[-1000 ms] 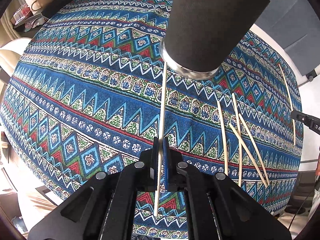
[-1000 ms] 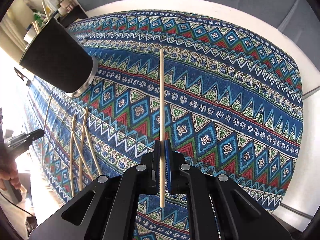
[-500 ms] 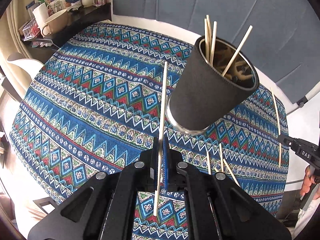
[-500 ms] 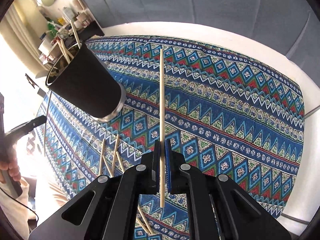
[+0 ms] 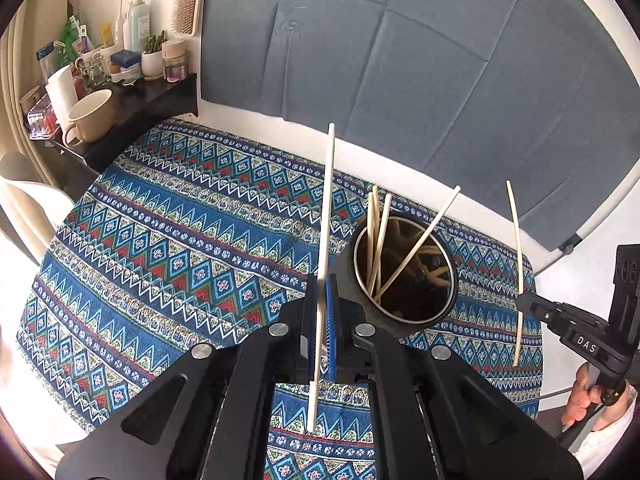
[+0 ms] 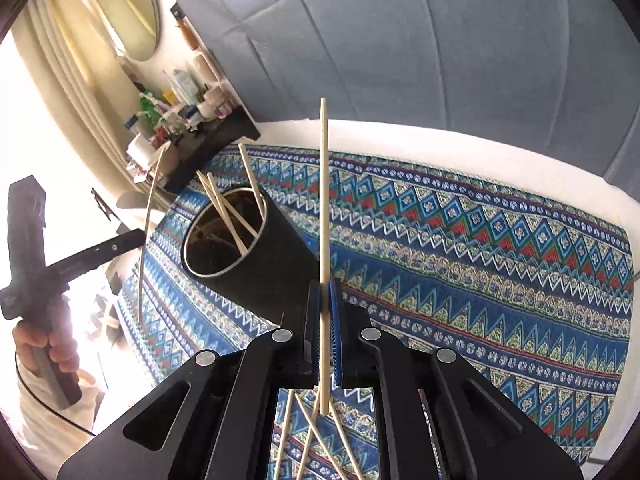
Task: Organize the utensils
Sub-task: 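Lift the held sticks with both grippers and carry them over the black cup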
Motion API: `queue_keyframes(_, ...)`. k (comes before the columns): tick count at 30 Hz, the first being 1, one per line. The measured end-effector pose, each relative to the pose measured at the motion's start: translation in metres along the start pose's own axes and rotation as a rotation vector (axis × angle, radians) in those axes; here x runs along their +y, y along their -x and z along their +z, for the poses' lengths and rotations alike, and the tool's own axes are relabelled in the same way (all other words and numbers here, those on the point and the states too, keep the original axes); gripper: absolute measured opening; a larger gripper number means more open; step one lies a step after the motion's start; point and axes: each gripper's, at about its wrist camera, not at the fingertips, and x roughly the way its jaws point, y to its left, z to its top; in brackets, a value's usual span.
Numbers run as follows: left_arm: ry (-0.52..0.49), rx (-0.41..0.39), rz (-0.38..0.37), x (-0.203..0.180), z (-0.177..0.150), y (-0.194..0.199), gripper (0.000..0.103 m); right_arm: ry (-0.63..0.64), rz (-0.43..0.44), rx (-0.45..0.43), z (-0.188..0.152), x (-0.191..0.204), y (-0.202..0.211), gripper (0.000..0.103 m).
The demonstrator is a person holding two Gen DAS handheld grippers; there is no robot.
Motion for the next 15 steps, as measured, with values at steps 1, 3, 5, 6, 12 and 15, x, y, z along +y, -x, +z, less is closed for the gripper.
queue_keyframes(1, -0.009, -0.009, -0.014, -0.002, 0.004, 0.000, 0.004, 0.008, 0.005, -0.009, 0.005, 0.006, -0.001, 0.005)
queue_keyframes(3, -0.039, -0.028, -0.011, -0.009, 0.012, 0.000, 0.004, 0.021, 0.008, -0.025, 0.015, 0.015, -0.004, 0.005)
queue_keyframes(5, -0.065, -0.050, -0.035, -0.016, 0.019, 0.000, 0.004, 0.032, 0.019, -0.040, 0.024, 0.025, -0.007, 0.005)
queue_keyframes(6, -0.073, -0.057, -0.041, -0.019, 0.023, -0.001, 0.004, 0.036, 0.023, -0.049, 0.028, 0.030, -0.008, 0.005)
queue_keyframes(12, -0.130, -0.104, -0.111, -0.033, 0.040, -0.012, 0.004, 0.040, 0.040, -0.115, 0.042, 0.049, -0.020, 0.005)
queue_keyframes(15, -0.140, -0.134, -0.160, -0.035, 0.046, -0.017, 0.004, 0.037, 0.089, -0.153, 0.045, 0.054, -0.027, 0.005)
